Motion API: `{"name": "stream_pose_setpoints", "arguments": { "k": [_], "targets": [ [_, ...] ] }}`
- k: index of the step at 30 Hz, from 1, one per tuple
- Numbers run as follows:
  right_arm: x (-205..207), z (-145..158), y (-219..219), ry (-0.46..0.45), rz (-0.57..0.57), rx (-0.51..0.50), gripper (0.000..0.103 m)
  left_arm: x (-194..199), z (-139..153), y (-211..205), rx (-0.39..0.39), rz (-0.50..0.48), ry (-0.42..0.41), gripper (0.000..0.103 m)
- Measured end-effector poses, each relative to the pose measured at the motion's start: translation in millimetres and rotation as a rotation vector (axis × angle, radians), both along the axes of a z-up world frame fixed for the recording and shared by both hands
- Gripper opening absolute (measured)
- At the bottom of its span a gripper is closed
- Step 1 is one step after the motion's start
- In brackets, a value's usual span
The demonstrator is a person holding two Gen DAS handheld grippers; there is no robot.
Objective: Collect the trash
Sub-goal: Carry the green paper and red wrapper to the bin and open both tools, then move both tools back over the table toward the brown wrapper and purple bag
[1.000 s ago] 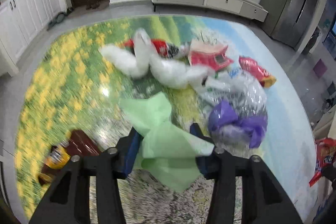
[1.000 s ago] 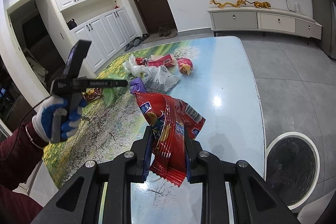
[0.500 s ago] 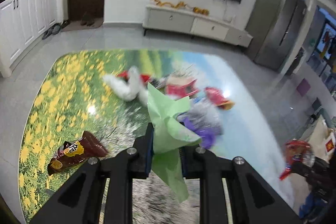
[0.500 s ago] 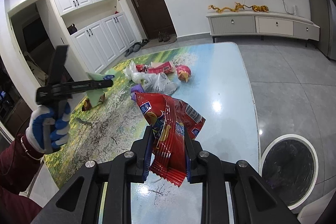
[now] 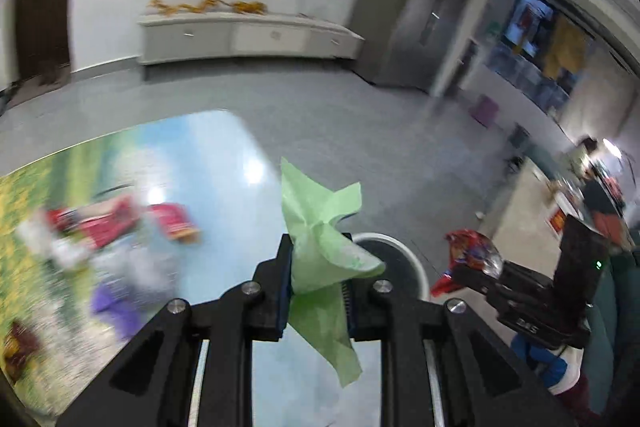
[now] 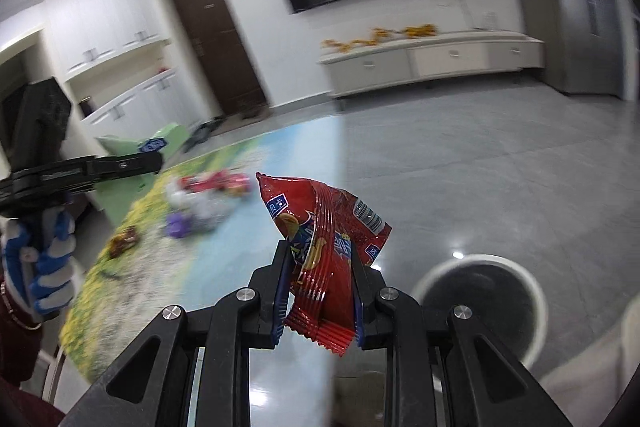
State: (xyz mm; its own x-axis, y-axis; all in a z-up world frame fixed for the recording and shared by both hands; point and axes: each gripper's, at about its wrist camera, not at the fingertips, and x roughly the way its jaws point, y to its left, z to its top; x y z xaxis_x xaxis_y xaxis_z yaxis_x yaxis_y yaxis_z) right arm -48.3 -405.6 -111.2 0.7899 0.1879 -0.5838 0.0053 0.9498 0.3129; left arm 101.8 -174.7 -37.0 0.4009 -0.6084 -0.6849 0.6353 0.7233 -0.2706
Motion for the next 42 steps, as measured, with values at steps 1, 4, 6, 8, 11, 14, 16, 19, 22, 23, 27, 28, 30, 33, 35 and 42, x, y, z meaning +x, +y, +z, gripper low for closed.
{"name": "stream_pose_setpoints", "arguments": {
  "k": [1, 4, 6, 8, 11, 14, 16, 19, 22, 23, 27, 28, 30, 33, 35, 42],
  "targets": [
    [-2, -4, -11, 0.013, -0.030, -0.002, 0.024, 0, -4, -24, 0.009, -0.038, 0.011, 0.020],
    [-6, -17, -47, 0.054, -0.118, -0.004, 0.024, 2, -15, -73, 0.029, -0.099, 0.049, 0.021],
    [-5, -27, -69, 0.083, -0.167, 0.002, 0.024, 4, -26, -105, 0.047, -0.127, 0.072, 0.023],
    [-4, -38, -83, 0.108, -0.195, 0.008, 0.025, 5, -38, -134, 0.063, -0.152, 0.104, 0.023],
    [3, -53, -99, 0.146, -0.216, 0.016, 0.026, 11, -58, -166, 0.079, -0.176, 0.143, 0.027],
    [13, -72, -112, 0.186, -0.229, 0.027, 0.027, 17, -75, -190, 0.088, -0.189, 0.177, 0.035],
    [18, -81, -117, 0.205, -0.239, 0.029, 0.032, 21, -85, -201, 0.078, -0.192, 0.209, 0.045],
    [24, -97, -127, 0.233, -0.259, 0.040, 0.042, 29, -94, -213, 0.056, -0.188, 0.244, 0.060],
    [28, -107, -137, 0.258, -0.283, 0.039, 0.048, 31, -98, -216, 0.046, -0.185, 0.263, 0.060],
    [28, -110, -139, 0.264, -0.289, 0.040, 0.048, 30, -98, -218, 0.047, -0.182, 0.259, 0.060],
    [25, -112, -144, 0.269, -0.306, 0.048, 0.048, 26, -92, -203, 0.056, -0.163, 0.220, 0.060],
    [24, -111, -145, 0.267, -0.310, 0.052, 0.049, 25, -90, -200, 0.054, -0.152, 0.209, 0.060],
    [24, -105, -144, 0.254, -0.317, 0.062, 0.048, 24, -83, -189, 0.044, -0.125, 0.181, 0.060],
    [19, -86, -138, 0.211, -0.321, 0.072, 0.049, 20, -69, -172, 0.036, -0.092, 0.124, 0.060],
    [15, -70, -133, 0.178, -0.318, 0.071, 0.049, 16, -58, -159, 0.037, -0.075, 0.089, 0.060],
    [1, -2, -98, 0.043, -0.269, 0.043, 0.049, 3, -23, -103, 0.046, -0.028, -0.019, 0.060]
  ]
}}
